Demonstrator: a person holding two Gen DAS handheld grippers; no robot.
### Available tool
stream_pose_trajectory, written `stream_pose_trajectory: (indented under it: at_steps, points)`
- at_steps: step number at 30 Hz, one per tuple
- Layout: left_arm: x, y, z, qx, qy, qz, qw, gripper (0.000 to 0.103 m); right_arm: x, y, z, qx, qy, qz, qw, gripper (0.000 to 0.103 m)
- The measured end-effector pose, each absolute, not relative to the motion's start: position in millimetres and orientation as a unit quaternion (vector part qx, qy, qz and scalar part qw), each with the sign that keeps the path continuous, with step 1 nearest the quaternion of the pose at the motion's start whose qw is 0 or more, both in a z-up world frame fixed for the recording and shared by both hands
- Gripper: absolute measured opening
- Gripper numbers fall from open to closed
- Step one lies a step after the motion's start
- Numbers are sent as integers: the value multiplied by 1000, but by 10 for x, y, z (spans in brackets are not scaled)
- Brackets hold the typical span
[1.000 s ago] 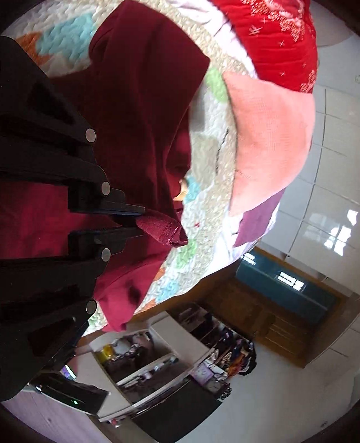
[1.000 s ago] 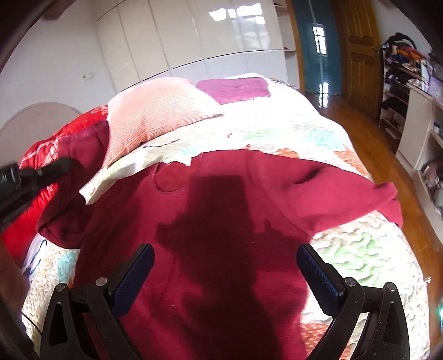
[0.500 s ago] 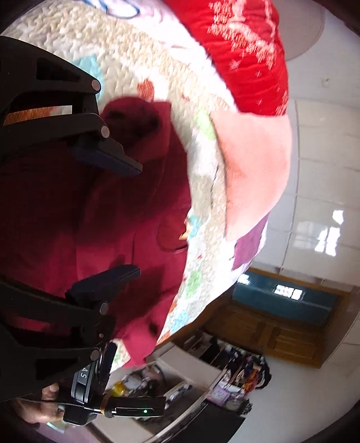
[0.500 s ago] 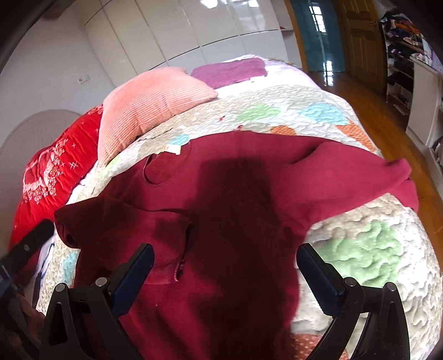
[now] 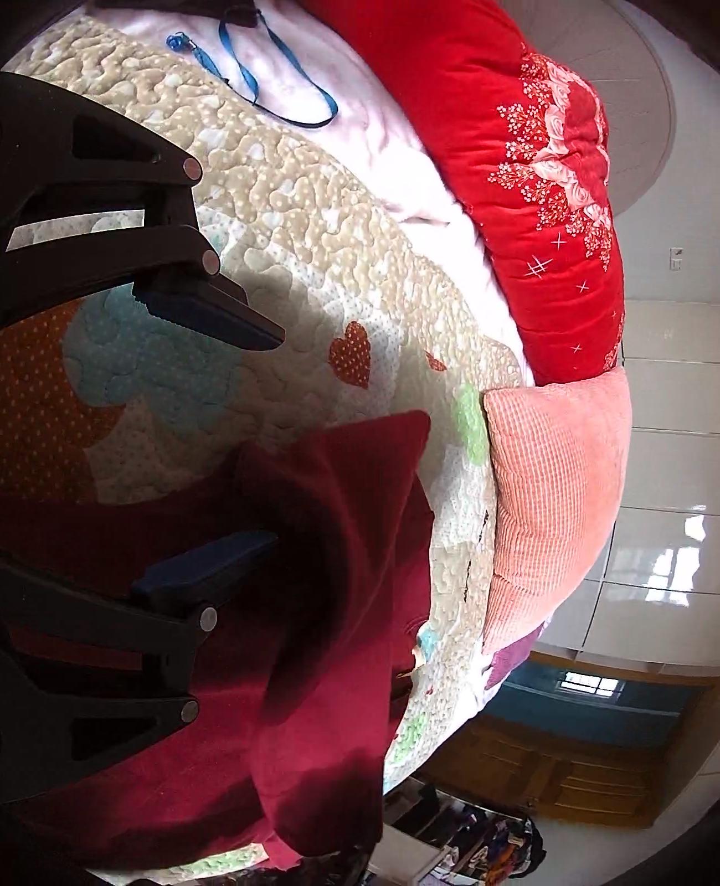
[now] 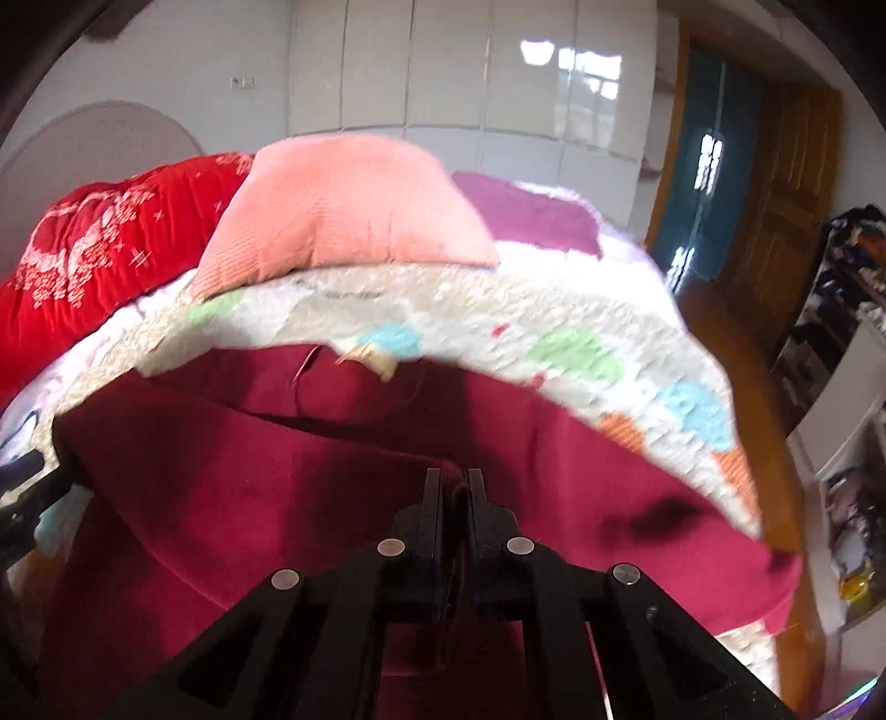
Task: Fold small clothes
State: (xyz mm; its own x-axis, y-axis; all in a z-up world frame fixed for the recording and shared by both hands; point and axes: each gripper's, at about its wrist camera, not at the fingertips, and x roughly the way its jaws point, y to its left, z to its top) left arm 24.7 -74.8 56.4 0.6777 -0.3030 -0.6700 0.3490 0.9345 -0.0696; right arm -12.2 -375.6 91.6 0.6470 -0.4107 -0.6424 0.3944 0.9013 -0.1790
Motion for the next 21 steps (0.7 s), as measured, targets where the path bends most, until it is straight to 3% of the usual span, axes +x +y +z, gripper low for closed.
stream_pose_trajectory:
  at_steps: [5, 8, 9, 12, 13, 21]
  points:
    - [307, -709, 548, 20, 369, -176, 913, 68, 150, -4139, 663, -10, 384, -266, 884, 6]
    - [304, -703, 555, 12, 372, -182, 910, 68, 236, -4276, 438, 6, 441, -273, 855, 12]
    - [292, -703, 575, 10, 366, -182, 912, 68, 151, -4284, 477, 23, 426, -274, 862, 17]
    - [291, -750, 605, 8, 358, -188, 915, 68, -24, -4088, 652, 42, 388, -259, 884, 44]
    - [304, -785, 596, 12, 361, -190, 913, 68, -28, -3973, 706, 44, 379, -232, 895, 48]
    - [385, -985, 384, 65, 396, -173, 900, 68, 732, -3004, 525, 21, 397, -57, 916, 48]
